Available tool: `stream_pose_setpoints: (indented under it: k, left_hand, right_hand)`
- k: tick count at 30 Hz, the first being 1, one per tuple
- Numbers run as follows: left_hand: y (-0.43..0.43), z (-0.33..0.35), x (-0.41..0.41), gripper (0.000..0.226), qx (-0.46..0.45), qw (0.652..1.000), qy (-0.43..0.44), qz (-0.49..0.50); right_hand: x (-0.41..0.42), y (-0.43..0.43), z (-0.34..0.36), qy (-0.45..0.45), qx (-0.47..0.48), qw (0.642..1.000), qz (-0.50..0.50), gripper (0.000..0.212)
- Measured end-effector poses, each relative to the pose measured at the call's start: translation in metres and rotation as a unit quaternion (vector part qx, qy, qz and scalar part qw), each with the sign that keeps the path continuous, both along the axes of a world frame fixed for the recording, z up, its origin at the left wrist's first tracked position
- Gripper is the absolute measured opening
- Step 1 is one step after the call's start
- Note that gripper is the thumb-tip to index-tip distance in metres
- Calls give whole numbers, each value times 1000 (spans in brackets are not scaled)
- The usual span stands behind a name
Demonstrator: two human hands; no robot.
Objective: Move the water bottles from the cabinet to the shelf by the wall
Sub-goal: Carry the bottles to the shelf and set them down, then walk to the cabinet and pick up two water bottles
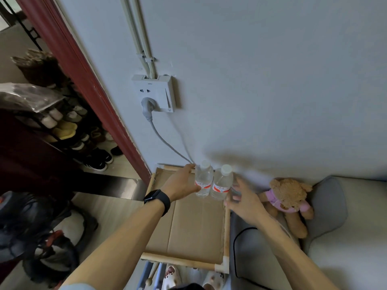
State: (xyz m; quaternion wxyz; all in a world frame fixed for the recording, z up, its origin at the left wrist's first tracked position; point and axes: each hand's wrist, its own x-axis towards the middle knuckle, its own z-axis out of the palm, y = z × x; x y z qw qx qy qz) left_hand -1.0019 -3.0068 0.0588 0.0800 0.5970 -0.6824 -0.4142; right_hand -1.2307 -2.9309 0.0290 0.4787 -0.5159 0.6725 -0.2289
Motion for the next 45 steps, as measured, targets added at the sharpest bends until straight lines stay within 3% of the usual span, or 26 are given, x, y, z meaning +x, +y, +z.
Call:
stream_pose_setpoints:
  k: [5, 10, 14, 24, 28, 31, 39, 45]
  left_hand:
    - [43, -28, 34, 65, 39, 997, -15, 65]
    - [119, -55, 74, 48, 75, 987, -97, 106]
    - [191, -60, 116, 48, 36, 974, -156, 162]
    - [429, -38, 301, 50, -4, 888, -267, 373]
    - [571, -2, 370, 49, -18, 824, -309, 474]
    - [688, 35, 406, 48, -27, 751, -346, 562]
    - [961, 116, 410, 49, 16, 528, -409, 744]
    - [1100, 151, 375, 50, 111, 399, -396, 819]
  right_hand:
    - [6, 31, -26, 41, 67, 995, 58, 69]
    - [50, 53, -37, 127, 72, 960, 237, 46]
    - [114, 62, -25, 189, -19, 909, 372, 36]
    - [339, 145, 49, 168, -288, 761, 557, 38]
    - [452, 236, 86, 112, -364, 706, 597, 37]
    - [536, 327, 118, 52, -383, 657, 647, 39]
    - [692, 576, 187, -81, -417, 457, 782, 43]
    - [754, 744, 225, -167, -435, 325, 823, 44]
